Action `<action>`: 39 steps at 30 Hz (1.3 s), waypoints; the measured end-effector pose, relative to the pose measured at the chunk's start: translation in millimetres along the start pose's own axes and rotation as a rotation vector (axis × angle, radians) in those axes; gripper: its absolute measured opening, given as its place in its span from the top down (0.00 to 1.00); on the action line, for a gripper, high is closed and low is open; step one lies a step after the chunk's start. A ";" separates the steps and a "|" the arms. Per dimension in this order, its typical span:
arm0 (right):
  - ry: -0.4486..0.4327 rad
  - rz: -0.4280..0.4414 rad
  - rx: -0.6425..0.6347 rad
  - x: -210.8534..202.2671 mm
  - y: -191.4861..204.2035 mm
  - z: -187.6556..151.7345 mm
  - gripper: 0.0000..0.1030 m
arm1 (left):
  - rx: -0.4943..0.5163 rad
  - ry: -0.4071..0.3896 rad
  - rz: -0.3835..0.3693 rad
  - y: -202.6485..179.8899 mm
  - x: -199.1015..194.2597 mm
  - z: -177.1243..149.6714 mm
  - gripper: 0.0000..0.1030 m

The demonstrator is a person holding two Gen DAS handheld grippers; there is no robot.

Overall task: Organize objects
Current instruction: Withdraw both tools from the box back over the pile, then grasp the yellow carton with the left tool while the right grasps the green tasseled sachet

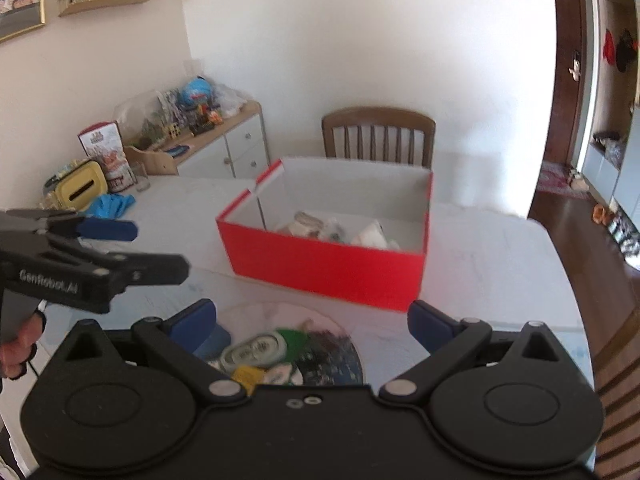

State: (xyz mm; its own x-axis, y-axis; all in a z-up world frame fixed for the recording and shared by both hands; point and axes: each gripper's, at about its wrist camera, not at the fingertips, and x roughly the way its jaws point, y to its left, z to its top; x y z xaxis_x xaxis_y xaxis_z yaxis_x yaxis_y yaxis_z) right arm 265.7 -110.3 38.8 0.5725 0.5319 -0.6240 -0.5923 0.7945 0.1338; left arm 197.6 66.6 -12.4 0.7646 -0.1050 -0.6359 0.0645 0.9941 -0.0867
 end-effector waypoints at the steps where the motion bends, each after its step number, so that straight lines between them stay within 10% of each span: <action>1: 0.007 -0.007 0.000 1.3 -1.0 -4.1 0.01 | 0.001 0.013 0.015 -0.3 2.9 -5.9 0.00; 16: 0.099 -0.039 -0.030 23.8 -2.4 -46.6 0.02 | 0.068 0.095 0.035 -11.2 39.0 -89.9 0.00; 39: 0.216 0.010 -0.090 79.6 21.2 -68.8 0.15 | 0.133 0.102 0.045 -31.7 75.5 -121.6 0.04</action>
State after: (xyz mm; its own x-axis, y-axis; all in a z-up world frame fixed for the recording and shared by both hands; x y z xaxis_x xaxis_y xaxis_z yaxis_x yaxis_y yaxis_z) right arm 259.7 -71.2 -61.1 0.4373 0.4570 -0.7745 -0.6513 0.7549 0.0777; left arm 175.4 24.1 -150.9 0.7003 -0.0555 -0.7117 0.1209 0.9918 0.0416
